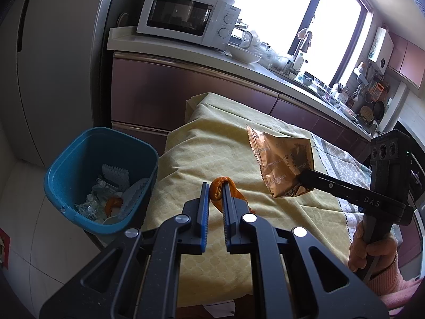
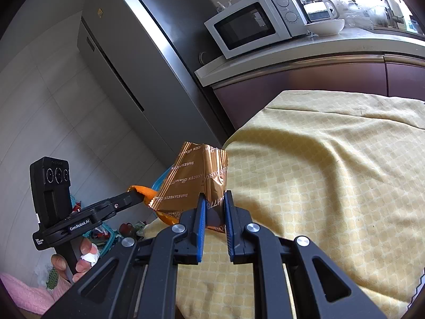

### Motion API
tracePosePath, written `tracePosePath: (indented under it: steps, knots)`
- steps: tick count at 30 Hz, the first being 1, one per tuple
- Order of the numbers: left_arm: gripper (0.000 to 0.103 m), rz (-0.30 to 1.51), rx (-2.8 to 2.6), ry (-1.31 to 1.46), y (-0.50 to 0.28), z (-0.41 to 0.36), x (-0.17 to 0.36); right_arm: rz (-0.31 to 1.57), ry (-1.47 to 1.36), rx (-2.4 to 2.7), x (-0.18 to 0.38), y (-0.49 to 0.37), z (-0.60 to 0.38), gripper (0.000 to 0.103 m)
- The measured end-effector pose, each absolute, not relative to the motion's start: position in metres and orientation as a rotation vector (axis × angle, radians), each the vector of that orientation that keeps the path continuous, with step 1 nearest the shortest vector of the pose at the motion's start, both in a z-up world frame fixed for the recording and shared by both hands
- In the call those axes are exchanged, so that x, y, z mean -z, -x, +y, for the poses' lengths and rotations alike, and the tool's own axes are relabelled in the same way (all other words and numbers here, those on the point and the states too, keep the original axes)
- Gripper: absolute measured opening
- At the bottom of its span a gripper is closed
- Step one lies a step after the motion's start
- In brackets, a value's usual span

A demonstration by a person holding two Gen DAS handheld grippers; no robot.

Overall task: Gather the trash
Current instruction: 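Carry the peel and packet with both tools toward the blue bin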

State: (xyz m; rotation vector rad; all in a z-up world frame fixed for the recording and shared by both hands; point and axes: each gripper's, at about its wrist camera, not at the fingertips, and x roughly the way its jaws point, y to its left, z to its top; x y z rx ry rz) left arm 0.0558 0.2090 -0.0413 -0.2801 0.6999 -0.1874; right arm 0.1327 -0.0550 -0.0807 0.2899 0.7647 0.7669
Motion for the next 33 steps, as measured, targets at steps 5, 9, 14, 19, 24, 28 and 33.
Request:
tracePosePath:
  steps: [5, 9, 14, 19, 24, 28, 33]
  knots:
    - [0.010, 0.694, 0.177, 0.281, -0.055, 0.212, 0.040, 0.764, -0.285, -0.773, 0.079, -0.134, -0.049, 0.012]
    - [0.010, 0.690, 0.168, 0.281, -0.054, 0.215, 0.038, 0.765, -0.283, -0.779, 0.079, -0.134, -0.046, 0.012]
    - [0.010, 0.686, 0.158, 0.283, -0.054, 0.219, 0.038, 0.766, -0.277, -0.788, 0.079, -0.134, -0.042, 0.012]
    - [0.010, 0.683, 0.146, 0.287, -0.052, 0.222, 0.037, 0.764, -0.268, -0.796, 0.077, -0.134, -0.038, 0.012]
    - [0.010, 0.680, 0.137, 0.290, -0.052, 0.226, 0.037, 0.763, -0.264, -0.803, 0.076, -0.134, -0.035, 0.012]
    - [0.010, 0.680, 0.128, 0.295, -0.052, 0.228, 0.038, 0.762, -0.260, -0.809, 0.076, -0.135, -0.032, 0.012]
    - [0.010, 0.673, 0.122, 0.295, -0.052, 0.230, 0.036, 0.764, -0.254, -0.818, 0.075, -0.138, -0.027, 0.012]
